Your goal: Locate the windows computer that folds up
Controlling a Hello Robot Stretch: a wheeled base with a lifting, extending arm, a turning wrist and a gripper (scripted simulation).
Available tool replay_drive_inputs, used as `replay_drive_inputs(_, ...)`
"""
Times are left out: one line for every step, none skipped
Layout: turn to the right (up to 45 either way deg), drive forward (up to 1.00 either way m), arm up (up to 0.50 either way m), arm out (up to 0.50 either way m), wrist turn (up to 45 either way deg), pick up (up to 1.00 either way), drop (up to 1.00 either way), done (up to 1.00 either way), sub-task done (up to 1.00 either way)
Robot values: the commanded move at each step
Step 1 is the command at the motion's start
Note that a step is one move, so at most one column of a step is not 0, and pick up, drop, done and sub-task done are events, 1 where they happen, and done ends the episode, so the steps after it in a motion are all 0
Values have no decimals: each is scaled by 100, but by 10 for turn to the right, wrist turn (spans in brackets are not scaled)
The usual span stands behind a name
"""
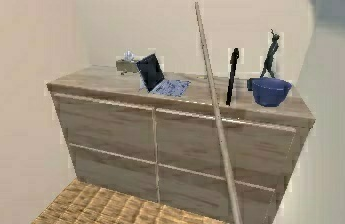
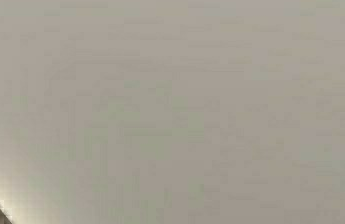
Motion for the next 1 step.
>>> replay_drive_inputs(0, 0, 0, 0, 0, 0, 0, 100, 0)
